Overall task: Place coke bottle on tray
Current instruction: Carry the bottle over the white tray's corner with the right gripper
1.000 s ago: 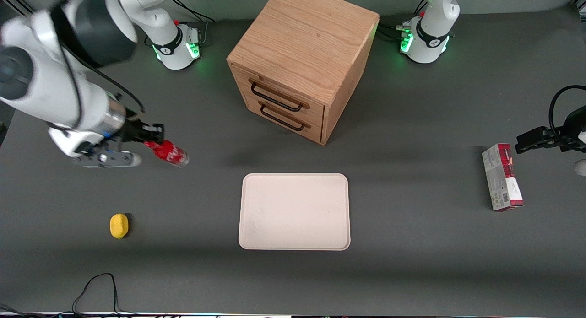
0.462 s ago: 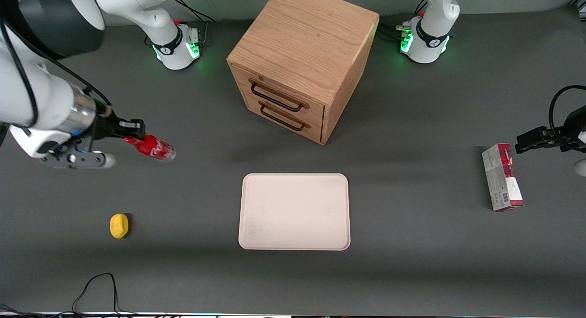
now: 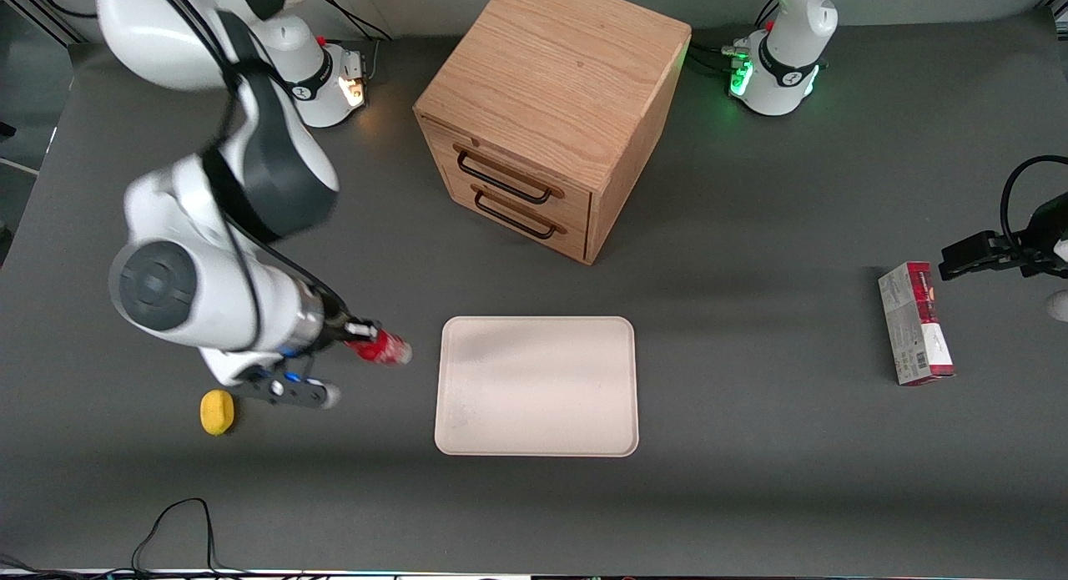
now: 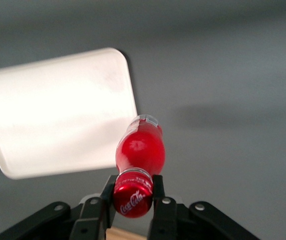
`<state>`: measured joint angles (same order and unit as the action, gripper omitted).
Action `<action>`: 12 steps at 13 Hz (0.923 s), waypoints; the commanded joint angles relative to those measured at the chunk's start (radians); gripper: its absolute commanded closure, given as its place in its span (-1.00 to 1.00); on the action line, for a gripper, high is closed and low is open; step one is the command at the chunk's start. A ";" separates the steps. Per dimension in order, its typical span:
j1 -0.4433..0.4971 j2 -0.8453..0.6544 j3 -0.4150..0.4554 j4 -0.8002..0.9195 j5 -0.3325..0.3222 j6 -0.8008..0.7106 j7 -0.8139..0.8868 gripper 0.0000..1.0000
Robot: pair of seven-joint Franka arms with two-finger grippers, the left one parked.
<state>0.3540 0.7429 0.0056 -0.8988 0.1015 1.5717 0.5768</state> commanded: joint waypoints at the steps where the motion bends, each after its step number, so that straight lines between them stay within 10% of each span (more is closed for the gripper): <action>1: 0.031 0.093 0.004 0.083 -0.037 0.097 0.142 1.00; 12: 0.082 0.207 -0.003 0.080 -0.083 0.294 0.276 1.00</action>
<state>0.4258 0.9281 0.0058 -0.8709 0.0432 1.8659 0.8188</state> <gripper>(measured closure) 0.683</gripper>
